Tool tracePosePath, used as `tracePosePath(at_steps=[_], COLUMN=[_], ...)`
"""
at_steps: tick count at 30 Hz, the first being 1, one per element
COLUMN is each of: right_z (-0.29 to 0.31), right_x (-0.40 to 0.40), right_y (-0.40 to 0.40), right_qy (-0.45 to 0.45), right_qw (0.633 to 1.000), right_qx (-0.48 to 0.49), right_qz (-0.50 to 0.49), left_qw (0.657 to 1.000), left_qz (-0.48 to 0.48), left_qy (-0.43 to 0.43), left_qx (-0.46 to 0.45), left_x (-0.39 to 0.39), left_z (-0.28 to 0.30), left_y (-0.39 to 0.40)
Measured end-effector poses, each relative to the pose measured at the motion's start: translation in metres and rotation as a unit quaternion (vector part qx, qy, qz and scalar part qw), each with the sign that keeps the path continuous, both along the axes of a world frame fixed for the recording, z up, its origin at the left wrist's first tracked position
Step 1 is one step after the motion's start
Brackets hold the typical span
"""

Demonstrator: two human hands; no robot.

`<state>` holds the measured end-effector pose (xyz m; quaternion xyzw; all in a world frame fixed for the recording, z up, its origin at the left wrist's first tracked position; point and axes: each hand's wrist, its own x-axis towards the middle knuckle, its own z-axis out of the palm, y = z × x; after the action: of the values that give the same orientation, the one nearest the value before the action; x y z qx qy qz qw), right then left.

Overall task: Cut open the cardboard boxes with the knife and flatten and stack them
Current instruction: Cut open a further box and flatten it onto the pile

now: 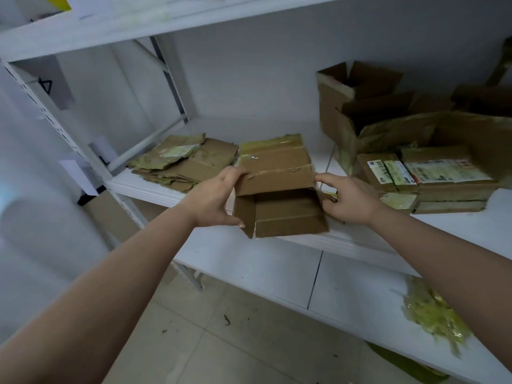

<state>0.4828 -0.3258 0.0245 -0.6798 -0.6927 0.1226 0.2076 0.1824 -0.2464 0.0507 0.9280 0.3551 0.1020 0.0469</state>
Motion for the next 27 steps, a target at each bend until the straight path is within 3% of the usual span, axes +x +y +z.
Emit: tracePosePath(at_steps=[6,12,14,17,21,24,27], right_z=[-0.006,-0.021,-0.015,-0.006,-0.008,-0.009,-0.012], right_x=[-0.023,-0.037,-0.036,-0.029,-0.02,-0.019,-0.024], right_y=[0.006,0.018,0.021,0.028,0.047,0.06,0.069], right_qy=[-0.044,-0.05,0.008,0.162,0.183,0.078,-0.048], right_qw=[0.996,0.985,0.985,0.981,0.98,0.99,0.995], right_qx=[-0.033,-0.097,-0.111,-0.051,0.068,0.108,0.054], right_qz=[0.075,0.132,0.13,0.093,0.028,-0.041,-0.064], left_qw=[0.995,0.99,0.991,0.995,0.985,0.98,0.981], left_qz=[-0.001,0.018,0.043,0.062,0.154,0.193,0.192], left_qy=[0.09,0.13,0.103,0.006,-0.025,-0.044,-0.023], left_qx=[0.053,-0.042,-0.067,-0.08,-0.072,-0.027,-0.01], left_x=[-0.029,-0.04,-0.037,-0.025,-0.001,0.022,0.051], left_z=[-0.012,-0.025,-0.025,-0.018,-0.005,0.006,0.013], left_y=[-0.003,0.0,-0.001,0.002,0.02,0.034,0.041])
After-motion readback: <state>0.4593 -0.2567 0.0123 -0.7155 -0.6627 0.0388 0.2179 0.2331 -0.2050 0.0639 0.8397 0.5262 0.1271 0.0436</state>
